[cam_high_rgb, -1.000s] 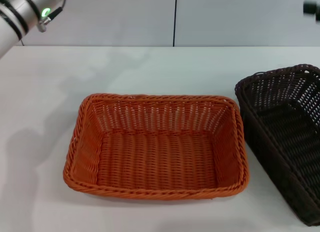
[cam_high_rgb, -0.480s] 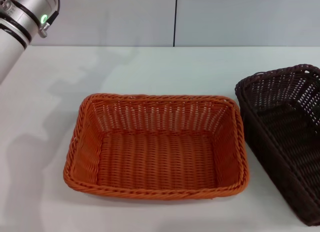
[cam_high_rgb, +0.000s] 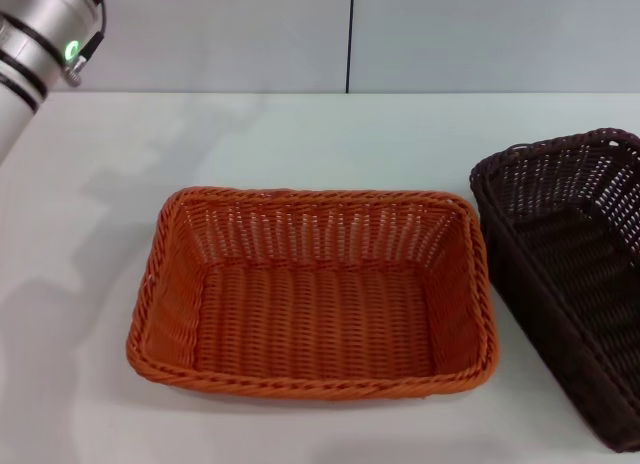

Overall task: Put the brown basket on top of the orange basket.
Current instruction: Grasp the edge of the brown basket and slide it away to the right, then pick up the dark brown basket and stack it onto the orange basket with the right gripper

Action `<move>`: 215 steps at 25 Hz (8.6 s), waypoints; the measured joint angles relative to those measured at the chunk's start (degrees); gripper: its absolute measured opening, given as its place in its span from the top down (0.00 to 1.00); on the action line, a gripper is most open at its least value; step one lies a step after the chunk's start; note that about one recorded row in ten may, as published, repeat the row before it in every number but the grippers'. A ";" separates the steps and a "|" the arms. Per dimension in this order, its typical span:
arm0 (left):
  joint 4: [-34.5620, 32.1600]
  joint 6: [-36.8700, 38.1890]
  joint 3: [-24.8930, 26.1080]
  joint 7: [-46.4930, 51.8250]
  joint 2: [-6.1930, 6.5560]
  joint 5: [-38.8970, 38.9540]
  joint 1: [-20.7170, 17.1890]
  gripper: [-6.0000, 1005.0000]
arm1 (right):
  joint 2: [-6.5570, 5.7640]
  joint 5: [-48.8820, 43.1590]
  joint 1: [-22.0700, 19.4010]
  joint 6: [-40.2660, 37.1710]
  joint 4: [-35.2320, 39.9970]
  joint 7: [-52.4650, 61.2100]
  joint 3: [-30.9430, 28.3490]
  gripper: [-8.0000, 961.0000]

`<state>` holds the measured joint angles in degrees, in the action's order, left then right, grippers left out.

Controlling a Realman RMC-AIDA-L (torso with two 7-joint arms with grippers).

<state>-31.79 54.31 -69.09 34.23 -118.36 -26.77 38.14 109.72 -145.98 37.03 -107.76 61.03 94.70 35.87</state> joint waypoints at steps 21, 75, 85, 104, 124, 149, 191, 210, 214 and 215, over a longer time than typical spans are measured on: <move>3.36 2.28 -3.09 -3.37 -0.53 1.02 -2.16 0.15 | 2.23 -4.59 -6.01 -7.48 -0.97 -6.20 3.47 0.43; 9.60 2.55 -8.43 -4.10 -0.73 7.15 -0.69 0.15 | 1.01 -3.01 9.28 15.65 -6.18 -22.90 9.22 0.52; 10.17 2.19 -9.22 -4.01 -0.72 8.19 -0.93 0.15 | 0.89 -4.75 12.08 19.62 -14.26 -24.81 10.91 0.53; 10.91 1.76 -8.39 -4.76 -0.28 9.31 -0.99 0.16 | 0.45 -9.21 11.21 13.86 -11.04 -20.09 10.53 0.64; 11.45 1.67 -8.05 -7.22 -0.27 10.09 -0.69 0.17 | -4.35 -10.20 4.91 -0.04 -8.32 -16.59 0.20 0.79; 12.95 1.90 -7.01 -8.57 -0.24 10.08 -1.10 0.18 | -8.98 14.37 -4.72 -17.20 -7.01 -17.48 -9.54 0.81; 13.06 2.20 -6.66 -10.94 -0.11 10.11 -2.35 0.18 | -3.69 47.72 -7.00 -17.07 -19.23 -21.73 -1.99 0.81; 13.84 1.81 -7.14 -10.94 -0.20 10.17 -1.09 0.18 | -1.17 48.09 -9.79 -15.51 -33.96 -33.22 -15.09 0.81; 13.89 1.74 -7.27 -10.94 -0.20 10.16 -0.83 0.18 | 0.97 48.38 -9.79 -13.95 -34.60 -34.56 -16.85 0.81; 13.89 1.74 -7.27 -10.94 -0.20 10.16 -0.83 0.18 | 1.55 48.63 -9.78 -13.37 -34.59 -34.88 -17.11 0.81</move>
<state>-17.90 56.05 -76.37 23.29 -118.56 -16.61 37.31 111.27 -97.35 27.25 -121.13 26.43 59.82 18.76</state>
